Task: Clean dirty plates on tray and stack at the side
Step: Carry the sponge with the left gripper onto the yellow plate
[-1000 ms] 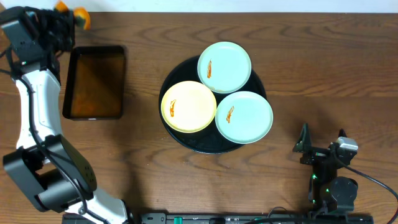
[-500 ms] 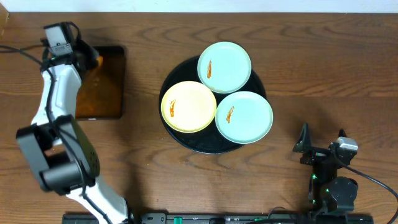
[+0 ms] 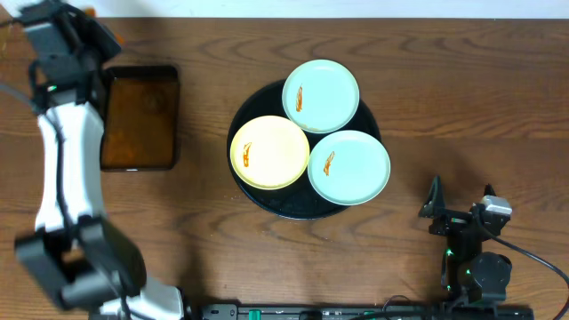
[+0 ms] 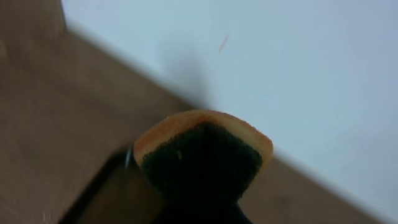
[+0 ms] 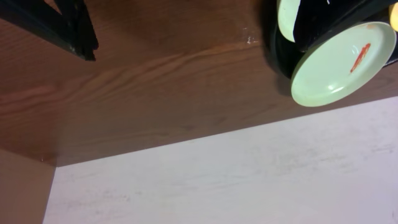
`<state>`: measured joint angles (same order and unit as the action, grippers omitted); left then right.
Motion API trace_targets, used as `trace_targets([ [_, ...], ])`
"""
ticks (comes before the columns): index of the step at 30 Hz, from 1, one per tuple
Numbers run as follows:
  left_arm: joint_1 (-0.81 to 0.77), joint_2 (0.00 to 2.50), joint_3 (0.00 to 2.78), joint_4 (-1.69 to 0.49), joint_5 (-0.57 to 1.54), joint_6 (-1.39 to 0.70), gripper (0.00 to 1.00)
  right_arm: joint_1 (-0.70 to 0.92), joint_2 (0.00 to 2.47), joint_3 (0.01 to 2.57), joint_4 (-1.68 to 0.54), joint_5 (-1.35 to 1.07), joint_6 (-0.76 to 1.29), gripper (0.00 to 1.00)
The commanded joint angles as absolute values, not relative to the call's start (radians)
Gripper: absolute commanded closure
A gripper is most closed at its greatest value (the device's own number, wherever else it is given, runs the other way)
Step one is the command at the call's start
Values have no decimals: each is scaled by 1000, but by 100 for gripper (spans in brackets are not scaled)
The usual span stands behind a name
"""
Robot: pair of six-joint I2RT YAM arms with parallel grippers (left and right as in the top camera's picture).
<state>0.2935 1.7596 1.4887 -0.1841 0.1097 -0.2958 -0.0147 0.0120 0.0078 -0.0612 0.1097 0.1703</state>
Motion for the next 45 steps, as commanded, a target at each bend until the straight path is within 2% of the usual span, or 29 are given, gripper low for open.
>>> trace_targets([
  [1, 299, 1957, 1409, -247, 129, -226, 93, -19, 7, 6, -63, 120, 159, 1],
  [4, 314, 1958, 1417, -201, 236, -222, 93, -19, 7, 6, -63, 120, 159, 1],
  [8, 324, 1816, 1444, -73, 416, -222, 92, -19, 7, 6, -63, 120, 159, 1],
  [13, 324, 1598, 1444, -6, 266, -218, 93, -19, 7, 6, -63, 120, 159, 1],
  [16, 324, 1547, 1444, -17, 188, -199, 93, -19, 7, 6, -63, 120, 159, 1],
  [20, 324, 1597, 1426, -88, 189, -139, 92, -19, 7, 6, -63, 120, 159, 1],
  [25, 325, 1847, 1386, -207, 179, -75, 93, -19, 7, 6, -63, 120, 159, 1],
  [28, 327, 1879, 1389, -243, 184, 9, 93, -19, 7, 6, -63, 120, 159, 1],
  [32, 322, 1724, 1423, -222, 255, 8, 93, -19, 7, 6, -63, 120, 159, 1],
  [39, 319, 1380, 1427, -128, 232, 7, 92, -19, 7, 6, -63, 120, 159, 1],
  [45, 270, 1280, 1426, -337, 251, -9, 93, -19, 7, 6, -63, 120, 159, 1],
])
